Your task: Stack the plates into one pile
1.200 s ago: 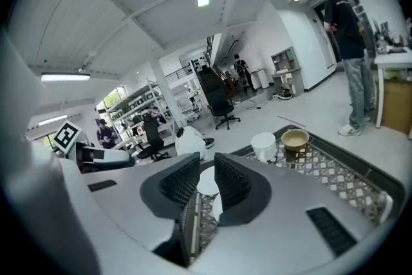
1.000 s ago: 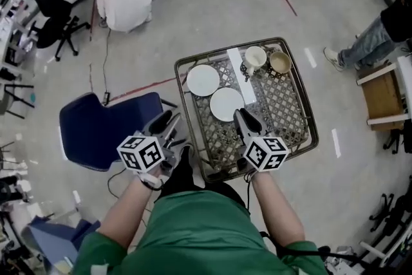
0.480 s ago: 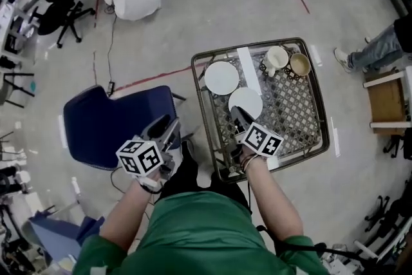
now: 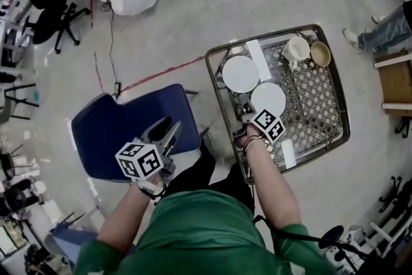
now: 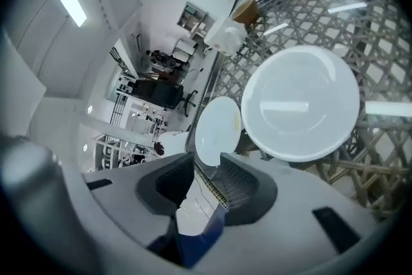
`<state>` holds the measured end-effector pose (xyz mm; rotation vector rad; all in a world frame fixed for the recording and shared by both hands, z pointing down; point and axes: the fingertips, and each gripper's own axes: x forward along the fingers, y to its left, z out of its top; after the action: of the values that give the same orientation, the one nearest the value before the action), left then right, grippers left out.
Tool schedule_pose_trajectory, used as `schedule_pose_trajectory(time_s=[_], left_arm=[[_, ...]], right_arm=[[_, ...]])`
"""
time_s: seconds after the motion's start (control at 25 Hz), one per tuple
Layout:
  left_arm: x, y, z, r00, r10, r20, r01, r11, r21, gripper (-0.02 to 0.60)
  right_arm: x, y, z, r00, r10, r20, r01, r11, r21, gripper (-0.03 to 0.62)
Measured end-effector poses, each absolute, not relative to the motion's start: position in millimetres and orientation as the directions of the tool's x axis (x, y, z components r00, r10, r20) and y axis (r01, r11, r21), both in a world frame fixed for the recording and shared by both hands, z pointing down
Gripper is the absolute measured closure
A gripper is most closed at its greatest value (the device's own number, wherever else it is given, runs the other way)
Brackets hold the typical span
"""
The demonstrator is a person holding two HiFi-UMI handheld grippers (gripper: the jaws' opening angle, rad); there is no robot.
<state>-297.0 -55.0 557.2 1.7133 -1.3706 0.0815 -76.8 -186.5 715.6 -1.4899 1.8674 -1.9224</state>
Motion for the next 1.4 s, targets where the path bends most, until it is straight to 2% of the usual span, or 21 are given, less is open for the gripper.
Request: schedule_pose_trajectory(time_s=[0.08, 0.36, 0.6, 0.72, 1.04, 1.4], left_arm=[[-307, -56, 564, 0.385, -0.730, 0.565, -0.802, 0.039, 0.597, 0.399], [-324, -65, 575, 0.412, -0.699, 0.584, -0.793, 0.040, 0.607, 0.399], [-327, -62, 580, 0.422, -0.685, 0.594, -0.792, 0.039, 0.609, 0.399], [-332, -58, 583, 0.417, -0.685, 0.597, -0.791, 0.050, 0.610, 0.399], [-324, -54, 583, 0.413, -0.688, 0.596, -0.786, 0.060, 0.615, 0.399], [-286, -56, 577, 0.455, -0.678, 0.578, -0.778, 0.013, 0.628, 0.400]], right_arm=[[-87, -192, 732, -0.513, -0.634, 0.579, -0.527, -0.299, -0.795, 0.436], [-81, -211, 767, -0.367, -0.666, 0.649, -0.484, -0.459, -0.745, 0.433], [-79, -229, 771, -0.339, -0.708, 0.620, -0.462, -0.449, -0.765, 0.461], [-86, -231, 776, -0.370, -0.678, 0.636, -0.477, -0.449, -0.756, 0.522], [-87, -237, 749, -0.479, -0.693, 0.540, -0.477, -0.311, -0.822, 0.560], [-70, -234, 707, -0.568, -0.725, 0.388, -0.387, -0.181, -0.904, 0.563]])
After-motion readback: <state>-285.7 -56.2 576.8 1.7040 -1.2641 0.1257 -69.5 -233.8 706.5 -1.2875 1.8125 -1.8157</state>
